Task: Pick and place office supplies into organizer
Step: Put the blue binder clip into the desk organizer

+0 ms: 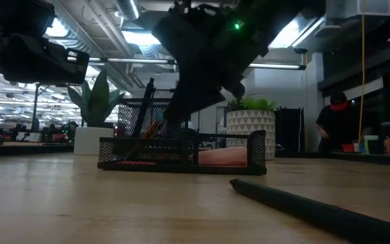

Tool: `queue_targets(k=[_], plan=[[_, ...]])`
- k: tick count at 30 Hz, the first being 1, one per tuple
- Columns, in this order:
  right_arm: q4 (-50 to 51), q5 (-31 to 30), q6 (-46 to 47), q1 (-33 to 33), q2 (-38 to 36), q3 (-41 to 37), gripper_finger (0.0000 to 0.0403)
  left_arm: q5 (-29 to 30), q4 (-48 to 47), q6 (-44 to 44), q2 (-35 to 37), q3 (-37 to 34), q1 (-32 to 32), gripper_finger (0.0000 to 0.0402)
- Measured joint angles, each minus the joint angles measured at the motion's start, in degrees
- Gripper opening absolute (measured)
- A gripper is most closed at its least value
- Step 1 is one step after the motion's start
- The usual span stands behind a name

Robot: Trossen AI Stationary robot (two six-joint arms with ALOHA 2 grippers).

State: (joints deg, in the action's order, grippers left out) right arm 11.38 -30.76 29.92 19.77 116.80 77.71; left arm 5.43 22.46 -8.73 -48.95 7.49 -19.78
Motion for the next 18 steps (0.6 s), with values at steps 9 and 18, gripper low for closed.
queue_targets(k=[9, 18], plan=[[-4.69, 0.85, -1.66, -0.15, 2.55, 0.01, 0.0000, 0.02, 0.15, -1.48, 0.00, 0.00, -0.01, 0.0002], [-3.60, 1.02, -0.08, -1.12, 2.56, 0.01, 0.0012, -0.02, 0.00, -1.53, 0.02, 0.00, 0.01, 0.0003]])
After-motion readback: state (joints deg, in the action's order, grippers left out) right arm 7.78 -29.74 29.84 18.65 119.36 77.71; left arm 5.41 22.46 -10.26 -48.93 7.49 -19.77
